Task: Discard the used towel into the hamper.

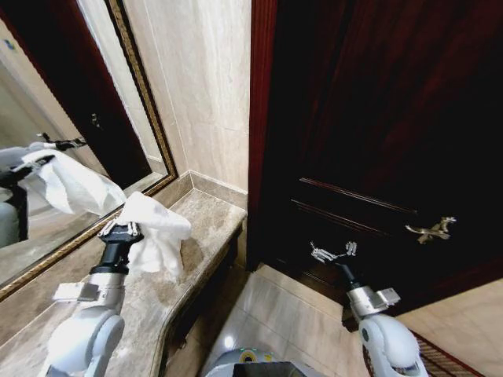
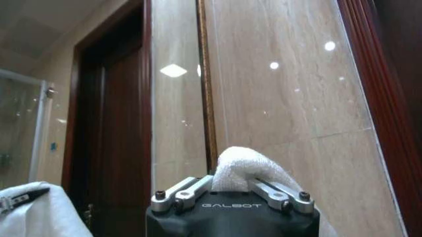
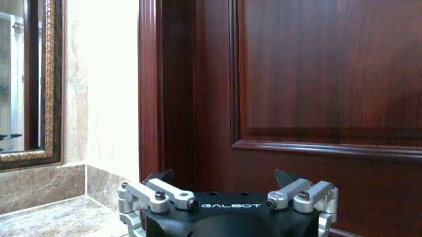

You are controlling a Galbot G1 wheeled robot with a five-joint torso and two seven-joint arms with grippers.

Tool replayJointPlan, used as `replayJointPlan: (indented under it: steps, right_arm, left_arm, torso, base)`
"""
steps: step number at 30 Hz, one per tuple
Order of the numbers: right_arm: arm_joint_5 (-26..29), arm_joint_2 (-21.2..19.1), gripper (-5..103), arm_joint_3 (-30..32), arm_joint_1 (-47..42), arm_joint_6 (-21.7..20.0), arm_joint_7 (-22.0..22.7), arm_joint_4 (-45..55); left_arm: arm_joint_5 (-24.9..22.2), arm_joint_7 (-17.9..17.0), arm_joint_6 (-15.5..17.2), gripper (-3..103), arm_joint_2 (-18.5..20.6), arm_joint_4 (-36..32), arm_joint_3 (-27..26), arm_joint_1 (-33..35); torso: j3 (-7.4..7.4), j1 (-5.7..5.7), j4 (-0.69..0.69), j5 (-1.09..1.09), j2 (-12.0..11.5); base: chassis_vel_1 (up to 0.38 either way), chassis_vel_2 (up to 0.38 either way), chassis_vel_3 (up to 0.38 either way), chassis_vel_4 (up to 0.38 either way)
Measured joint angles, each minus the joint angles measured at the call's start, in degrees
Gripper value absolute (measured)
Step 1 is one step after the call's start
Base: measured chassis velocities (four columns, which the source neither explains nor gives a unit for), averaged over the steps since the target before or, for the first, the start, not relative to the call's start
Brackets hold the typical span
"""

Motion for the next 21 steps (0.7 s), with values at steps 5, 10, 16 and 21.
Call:
replayJointPlan:
  steps: [5, 10, 16, 21]
  right_arm:
    - [0.26, -0.07, 100, 0.12, -0.34, 0.0, 0.4, 0.66]
    - [0.3, -0.08, 100, 0.05, -0.48, -0.26, 0.5, 1.29]
    - [0.24, -0.21, 100, 0.11, -1.18, -0.76, 0.42, 1.82]
    - [0.12, -0.18, 100, 0.11, -1.41, -0.75, 0.39, 1.65]
  left_arm:
    - [0.24, 2.68, -5.92, 2, -3.53, 1.43, 0.68, 3.17]
    - [1.09, 2.8, -5.26, 2, -5.01, 1.12, 0.92, 3.78]
    - [2.0, 2.3, -4.0, 2, -5.11, 0.77, 0.95, 3.72]
    - [2.22, 2.3, -3.62, 2, -4.93, 0.66, 1.03, 3.75]
  torso:
    - [0.0, -0.01, 0.02, 0.01, 0.0]
    - [0.0, 0.0, 0.01, 0.01, 0.0]
    - [0.0, 0.0, 0.01, 0.01, 0.0]
    - [0.0, 0.0, 0.01, 0.01, 0.0]
  base:
    - [0.0, 0.0, 0.0, 0.0]
    - [0.0, 0.0, 0.0, 0.0]
    - [0.0, 0.0, 0.0, 0.0]
    - [0.0, 0.0, 0.0, 0.0]
